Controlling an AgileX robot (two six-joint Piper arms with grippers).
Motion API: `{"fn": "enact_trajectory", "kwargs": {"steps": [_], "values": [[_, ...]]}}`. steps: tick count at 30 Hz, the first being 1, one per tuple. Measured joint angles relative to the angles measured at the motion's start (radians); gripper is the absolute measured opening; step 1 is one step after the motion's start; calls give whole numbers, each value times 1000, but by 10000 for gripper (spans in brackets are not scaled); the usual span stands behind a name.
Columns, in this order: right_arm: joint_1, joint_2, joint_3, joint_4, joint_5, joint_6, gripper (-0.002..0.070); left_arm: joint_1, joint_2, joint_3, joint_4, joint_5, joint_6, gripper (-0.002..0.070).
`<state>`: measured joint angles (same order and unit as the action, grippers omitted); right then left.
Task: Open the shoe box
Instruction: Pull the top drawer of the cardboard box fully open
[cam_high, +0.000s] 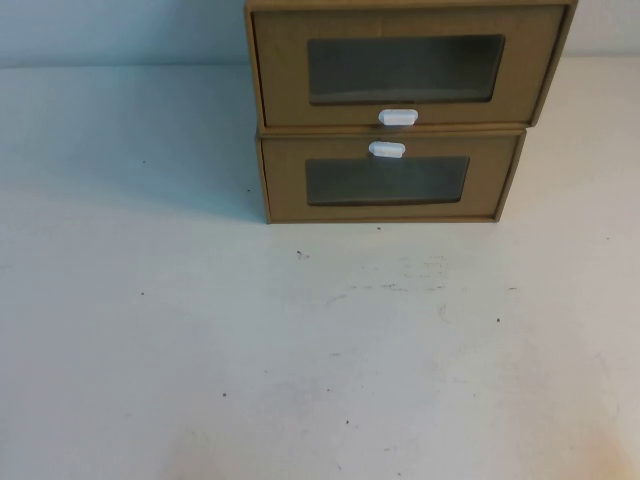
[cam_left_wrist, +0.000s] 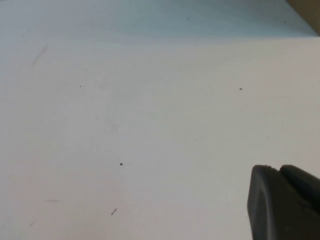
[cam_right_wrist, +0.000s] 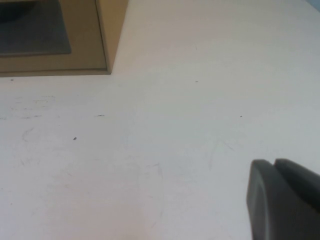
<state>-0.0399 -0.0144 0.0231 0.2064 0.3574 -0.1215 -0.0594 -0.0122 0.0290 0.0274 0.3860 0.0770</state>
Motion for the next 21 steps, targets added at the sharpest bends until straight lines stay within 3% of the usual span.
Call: {"fn": "enact_trajectory", "kwargs": {"steps": [21], "values": [[0,0,0,2,0,0,-13,0,0,0,0,-9,0,-4]]}}
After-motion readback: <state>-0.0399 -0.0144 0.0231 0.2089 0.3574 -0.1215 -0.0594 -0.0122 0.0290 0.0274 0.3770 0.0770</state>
